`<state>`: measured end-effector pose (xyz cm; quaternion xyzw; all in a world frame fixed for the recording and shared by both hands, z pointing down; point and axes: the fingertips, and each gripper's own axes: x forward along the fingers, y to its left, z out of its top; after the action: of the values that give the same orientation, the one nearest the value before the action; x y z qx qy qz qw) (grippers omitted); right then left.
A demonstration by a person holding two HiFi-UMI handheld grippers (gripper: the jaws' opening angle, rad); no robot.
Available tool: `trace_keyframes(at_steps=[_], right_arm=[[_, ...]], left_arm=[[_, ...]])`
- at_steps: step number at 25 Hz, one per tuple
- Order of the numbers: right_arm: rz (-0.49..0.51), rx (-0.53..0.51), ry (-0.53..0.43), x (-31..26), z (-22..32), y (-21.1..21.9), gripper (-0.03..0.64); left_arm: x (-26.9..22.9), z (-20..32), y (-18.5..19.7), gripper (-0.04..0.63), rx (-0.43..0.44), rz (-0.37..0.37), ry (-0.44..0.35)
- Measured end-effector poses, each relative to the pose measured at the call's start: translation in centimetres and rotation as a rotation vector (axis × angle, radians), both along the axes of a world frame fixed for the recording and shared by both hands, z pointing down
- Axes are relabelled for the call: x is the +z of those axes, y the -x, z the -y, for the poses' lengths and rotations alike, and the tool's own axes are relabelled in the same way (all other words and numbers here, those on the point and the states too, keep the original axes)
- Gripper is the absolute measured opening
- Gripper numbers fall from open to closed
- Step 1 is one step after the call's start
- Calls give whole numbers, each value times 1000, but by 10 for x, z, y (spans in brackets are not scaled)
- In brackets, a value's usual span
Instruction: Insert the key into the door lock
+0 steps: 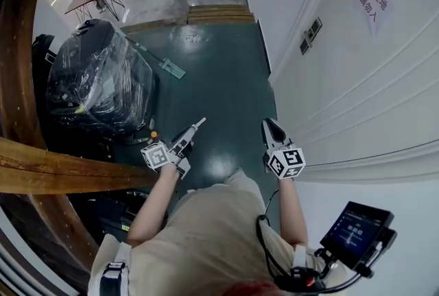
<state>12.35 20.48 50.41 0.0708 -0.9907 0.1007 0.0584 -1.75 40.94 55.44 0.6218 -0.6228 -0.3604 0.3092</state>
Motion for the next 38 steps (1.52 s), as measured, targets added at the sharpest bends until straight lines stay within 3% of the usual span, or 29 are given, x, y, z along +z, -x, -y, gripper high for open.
trace_keyframes(at_steps=[6, 10, 13, 19, 31, 38], right_arm=[[-29, -19, -70, -21, 55, 26, 23], [-43, -12, -76, -30, 113, 30, 23], [-44, -3, -88, -32, 122, 34, 23], [-47, 17, -102, -29, 133, 30, 23], [-54, 51, -97, -28, 149, 8, 23], [-87, 87, -65, 6, 205, 36, 23]], left_arm=[[-13, 62, 17, 35, -34, 103, 62], [-22, 142, 5, 35, -11, 194, 119], [-24, 167, -1, 35, 18, 213, 110], [-23, 194, -8, 35, 66, 217, 75], [-25, 211, -18, 35, 117, 152, 31], [5, 276, 15, 35, 169, 101, 45]])
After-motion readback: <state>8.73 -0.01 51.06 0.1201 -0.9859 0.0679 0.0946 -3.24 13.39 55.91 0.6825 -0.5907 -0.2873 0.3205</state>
